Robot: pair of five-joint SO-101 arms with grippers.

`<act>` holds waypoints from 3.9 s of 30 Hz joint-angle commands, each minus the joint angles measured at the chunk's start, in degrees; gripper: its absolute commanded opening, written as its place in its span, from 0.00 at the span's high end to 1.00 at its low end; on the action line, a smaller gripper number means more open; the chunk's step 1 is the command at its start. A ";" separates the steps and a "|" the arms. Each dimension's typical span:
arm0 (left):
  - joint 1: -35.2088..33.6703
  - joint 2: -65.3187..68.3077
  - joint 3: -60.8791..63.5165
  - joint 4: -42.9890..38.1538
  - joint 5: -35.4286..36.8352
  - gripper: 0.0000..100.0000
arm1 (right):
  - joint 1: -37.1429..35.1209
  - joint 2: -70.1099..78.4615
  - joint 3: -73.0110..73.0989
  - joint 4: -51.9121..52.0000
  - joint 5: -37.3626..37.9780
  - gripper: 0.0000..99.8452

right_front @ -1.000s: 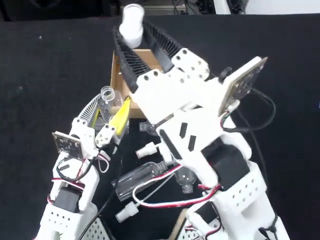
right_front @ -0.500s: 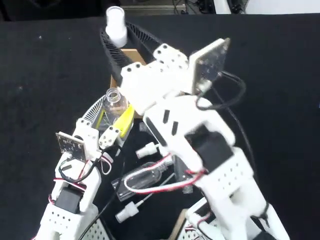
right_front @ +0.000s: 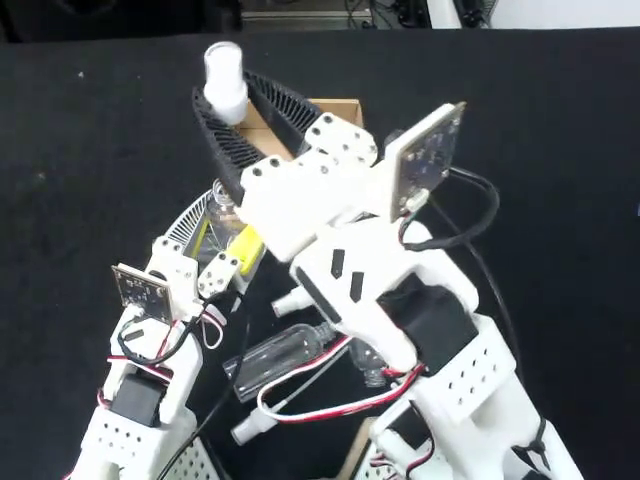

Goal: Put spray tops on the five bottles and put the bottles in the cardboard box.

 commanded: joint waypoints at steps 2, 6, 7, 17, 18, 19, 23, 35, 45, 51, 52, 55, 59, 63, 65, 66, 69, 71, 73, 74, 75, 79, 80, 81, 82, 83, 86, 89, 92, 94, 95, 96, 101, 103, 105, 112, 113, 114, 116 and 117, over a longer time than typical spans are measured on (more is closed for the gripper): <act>0.31 -0.79 1.27 -0.97 -0.35 0.97 | -1.67 -1.54 -1.45 0.88 -0.53 0.99; 0.31 -0.79 1.27 -0.97 -0.44 0.97 | -1.67 -1.54 -0.57 0.97 -0.53 0.99; 0.31 -0.79 1.27 -0.97 -0.44 0.97 | -1.67 -1.54 -0.04 0.97 -0.53 0.99; 0.31 -0.79 1.27 -0.88 -0.35 0.97 | -3.96 -1.54 1.80 3.78 -0.53 0.86; 0.31 -0.79 1.27 -0.88 -0.35 0.97 | -4.66 -1.45 1.10 5.71 -0.53 0.83; 0.31 -0.79 1.27 -0.88 -0.35 0.97 | -5.54 -1.45 0.40 7.38 -0.53 0.82; 0.31 -0.79 1.27 -0.88 -0.44 0.97 | -6.68 -1.63 -3.91 12.57 -0.53 0.83; 0.22 -0.70 1.27 -0.62 -0.70 0.97 | 18.90 -1.19 -12.79 32.00 5.89 0.92; 0.22 -0.44 1.27 -0.44 -0.70 0.97 | 35.16 8.13 8.92 28.31 1.49 0.83; 0.22 -0.44 1.27 -0.44 -0.70 0.97 | 34.46 23.78 12.79 14.51 1.14 0.84; 0.22 -0.44 1.27 -0.44 -0.70 0.97 | 34.29 26.33 11.56 13.89 1.32 0.84; 0.22 -0.35 1.27 -0.44 -0.70 0.97 | 33.85 34.07 6.99 13.71 1.05 0.84; 0.22 -0.35 1.27 -0.44 -0.70 0.97 | 32.79 42.51 2.15 13.45 1.41 0.84; 0.22 -0.35 1.27 -0.44 -0.70 0.97 | 32.26 47.96 -1.36 13.45 1.49 0.84; 0.22 -0.35 1.27 -0.44 -0.70 0.97 | 32.18 50.15 -2.59 13.45 1.58 0.84; 0.22 -0.35 1.27 -0.44 -0.70 0.97 | 32.09 51.21 -2.86 13.45 1.58 0.84; 0.22 -0.35 1.27 -0.44 -0.70 0.97 | 32.00 53.32 -3.03 13.36 4.75 0.84; 0.22 -0.35 1.27 -0.44 -0.70 0.97 | 31.56 54.37 -3.03 13.36 8.35 0.85; 0.22 -0.35 1.27 -0.44 -0.70 0.97 | 31.38 55.25 -2.77 13.71 11.60 0.85; 0.22 -0.35 1.27 -0.44 -0.70 0.97 | 31.38 55.52 -2.77 13.80 13.10 0.87; 0.22 -0.35 1.27 -0.44 -0.70 0.97 | 31.38 55.87 -2.77 13.80 14.51 0.89; 0.22 -0.35 1.27 -0.44 -0.70 0.97 | 31.56 57.27 -2.68 14.07 18.90 0.99; 0.22 -0.35 1.27 -0.44 -0.70 0.97 | 31.65 57.54 -2.68 14.86 19.60 0.99; 0.22 -0.35 1.27 -0.44 -0.70 0.97 | 31.65 57.63 -2.95 15.65 20.13 0.99; 0.22 -0.35 1.27 -0.44 -0.70 0.97 | 31.82 57.63 -2.95 16.35 21.01 0.99; 0.22 -0.35 1.27 -0.44 -0.70 0.97 | 32.26 57.36 -2.95 16.88 22.15 0.99; 0.22 -0.35 1.27 -0.44 -0.70 0.97 | 33.49 55.87 -2.77 17.67 25.49 0.99; 0.22 -0.35 1.27 -0.44 -0.70 0.97 | 34.73 54.20 -2.68 19.34 27.34 0.99; 0.22 -0.35 1.27 -0.44 -0.70 0.97 | 34.73 53.41 -2.59 20.48 27.78 0.99; 0.22 -0.35 1.27 -0.44 -0.70 0.97 | 34.29 53.32 -2.59 21.36 30.51 0.99; 0.22 -0.35 1.27 -0.44 -0.70 0.97 | 34.20 53.41 -2.59 21.98 32.00 0.99; 0.22 -0.35 1.27 -0.44 -0.70 0.97 | 34.20 53.41 -2.59 22.59 33.14 0.99; 0.22 -0.35 1.27 -0.44 -0.70 0.97 | 34.11 52.88 -0.84 23.12 37.01 0.99; 0.22 -0.35 1.27 -0.44 -0.70 0.97 | 33.14 52.70 -0.22 23.12 37.98 0.99; 0.22 -0.35 1.27 -0.44 -0.70 0.97 | 32.53 51.74 0.48 23.12 37.98 0.99; 0.22 -0.35 1.27 -0.44 -0.70 0.97 | 33.49 49.27 1.45 23.74 29.71 0.99; 0.22 -0.35 1.27 -0.44 -0.70 0.97 | 33.41 49.19 1.27 24.70 28.84 0.99; 0.22 -0.35 1.27 -0.44 -0.62 0.97 | 33.41 49.10 1.10 25.49 27.78 0.99; 0.40 -0.35 1.27 -0.44 -0.44 0.97 | 33.05 48.92 1.10 26.29 26.11 0.99; 0.66 -0.35 1.27 -0.44 -0.44 0.97 | 33.05 48.92 1.10 26.29 24.88 0.99</act>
